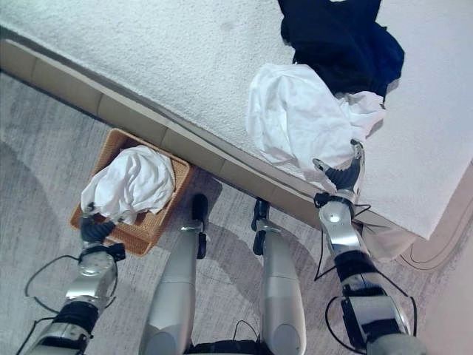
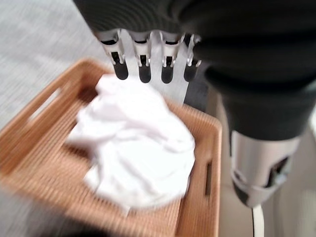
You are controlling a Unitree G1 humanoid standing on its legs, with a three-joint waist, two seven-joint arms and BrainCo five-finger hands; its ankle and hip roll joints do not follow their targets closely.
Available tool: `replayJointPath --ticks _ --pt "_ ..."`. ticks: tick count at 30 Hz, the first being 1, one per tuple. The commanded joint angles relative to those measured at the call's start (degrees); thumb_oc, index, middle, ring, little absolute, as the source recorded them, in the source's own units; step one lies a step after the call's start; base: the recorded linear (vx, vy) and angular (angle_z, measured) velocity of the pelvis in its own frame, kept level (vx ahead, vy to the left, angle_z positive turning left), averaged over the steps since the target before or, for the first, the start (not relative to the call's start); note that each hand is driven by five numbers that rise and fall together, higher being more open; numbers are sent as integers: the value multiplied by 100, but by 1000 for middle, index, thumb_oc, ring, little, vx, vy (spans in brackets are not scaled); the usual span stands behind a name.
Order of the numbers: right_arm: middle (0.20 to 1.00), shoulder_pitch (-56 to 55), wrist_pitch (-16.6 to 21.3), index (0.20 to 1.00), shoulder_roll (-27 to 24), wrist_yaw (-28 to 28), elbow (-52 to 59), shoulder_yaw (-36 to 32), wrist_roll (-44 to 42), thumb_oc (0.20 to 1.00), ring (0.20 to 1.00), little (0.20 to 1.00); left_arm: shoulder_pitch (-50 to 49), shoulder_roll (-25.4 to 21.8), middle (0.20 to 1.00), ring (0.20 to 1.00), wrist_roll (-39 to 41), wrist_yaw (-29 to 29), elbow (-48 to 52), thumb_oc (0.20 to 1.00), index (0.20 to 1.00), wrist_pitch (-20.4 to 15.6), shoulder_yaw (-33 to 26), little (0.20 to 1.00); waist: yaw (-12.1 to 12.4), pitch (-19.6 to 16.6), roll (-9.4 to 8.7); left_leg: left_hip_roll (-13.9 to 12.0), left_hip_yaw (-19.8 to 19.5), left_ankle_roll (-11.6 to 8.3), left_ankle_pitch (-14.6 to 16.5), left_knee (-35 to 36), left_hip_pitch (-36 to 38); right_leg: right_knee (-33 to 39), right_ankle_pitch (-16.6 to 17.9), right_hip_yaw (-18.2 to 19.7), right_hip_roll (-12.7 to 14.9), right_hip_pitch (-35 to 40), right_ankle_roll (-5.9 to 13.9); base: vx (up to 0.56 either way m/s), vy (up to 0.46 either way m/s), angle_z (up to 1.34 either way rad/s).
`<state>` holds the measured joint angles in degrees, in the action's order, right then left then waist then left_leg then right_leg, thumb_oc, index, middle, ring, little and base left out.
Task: Pick up clothes into the bucket
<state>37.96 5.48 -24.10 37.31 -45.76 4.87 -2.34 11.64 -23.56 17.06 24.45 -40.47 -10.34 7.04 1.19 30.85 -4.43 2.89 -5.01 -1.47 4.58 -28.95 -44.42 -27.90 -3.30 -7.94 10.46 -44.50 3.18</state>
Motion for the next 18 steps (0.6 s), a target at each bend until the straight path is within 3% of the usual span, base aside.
replayJointPath --ticks 1,5,6,7,12,13,14,15,18 --pt "1000 95 -19 1000 -636 55 35 39 -129 1000 1000 1000 -381 96 1000 1000 174 -196 148 1000 1000 -176 100 1000 66 -105 446 222 -163 109 205 -232 -52 -63 -304 206 140 338 306 -2 -61 11" --pt "1000 952 -354 1000 -1004 -180 -1151 578 -52 1000 1000 1000 -492 284 1000 1000 110 -407 252 1000 1000 -140 719 1000 213 -105 655 328 -291 59 86 -133 -108 -343 -421 115 261 235 254 11 -118 23" --pt "1000 1186 -477 1000 -1149 -398 -1624 860 32 1000 1000 1000 -550 247 1000 1000 -82 -466 322 1000 1000 -99 1001 1000 288 -105 733 373 -357 33 238 -157 2 -536 -675 105 318 339 259 65 -127 35" --pt "1000 1340 -524 1000 -1223 -525 -1835 1001 75 1000 1000 1000 -589 208 1000 1000 -204 -533 403 1000 1000 -58 1147 1000 321 -105 802 402 -399 29 207 -145 -18 -631 -713 74 367 306 250 69 -129 44" --pt "1000 1638 -647 1000 -1466 -1119 -2480 1463 269 1000 1000 1000 -693 40 1000 1000 -479 -725 762 1000 1000 -17 1473 1000 396 -105 1042 500 -512 0 120 -95 -5 -937 -879 -11 530 276 209 -1 -68 30" --pt "442 1745 -690 442 -1550 -1359 -2637 1647 405 442 442 442 -783 -27 1000 1000 -480 -814 957 1000 1000 -34 1493 1000 436 -105 1126 530 -565 0 81 -69 33 -1024 -925 -50 597 303 192 -1 -77 27" --pt "297 1754 -687 297 -1551 -1364 -2645 1656 405 297 297 297 -788 -25 1000 1000 -480 -815 964 1000 1000 -30 1488 1000 426 -105 1129 533 -569 -1 80 -68 34 -1025 -927 -54 600 305 192 6 -76 25" --pt "200 1833 -689 200 -1545 -1348 -2659 1647 406 200 200 200 -845 -10 1000 1000 -484 -867 972 1000 1000 9 1496 1000 425 -105 1179 547 -606 -12 32 -7 111 -1054 -962 -57 627 366 184 5 -34 16" --pt "200 1754 -588 200 -1455 -1272 -2486 1596 327 200 200 200 -814 40 1000 1000 -533 -848 898 1000 1000 62 1509 1000 419 -105 1237 533 -629 -37 -41 134 269 -1030 -982 -102 648 495 186 0 -57 11"
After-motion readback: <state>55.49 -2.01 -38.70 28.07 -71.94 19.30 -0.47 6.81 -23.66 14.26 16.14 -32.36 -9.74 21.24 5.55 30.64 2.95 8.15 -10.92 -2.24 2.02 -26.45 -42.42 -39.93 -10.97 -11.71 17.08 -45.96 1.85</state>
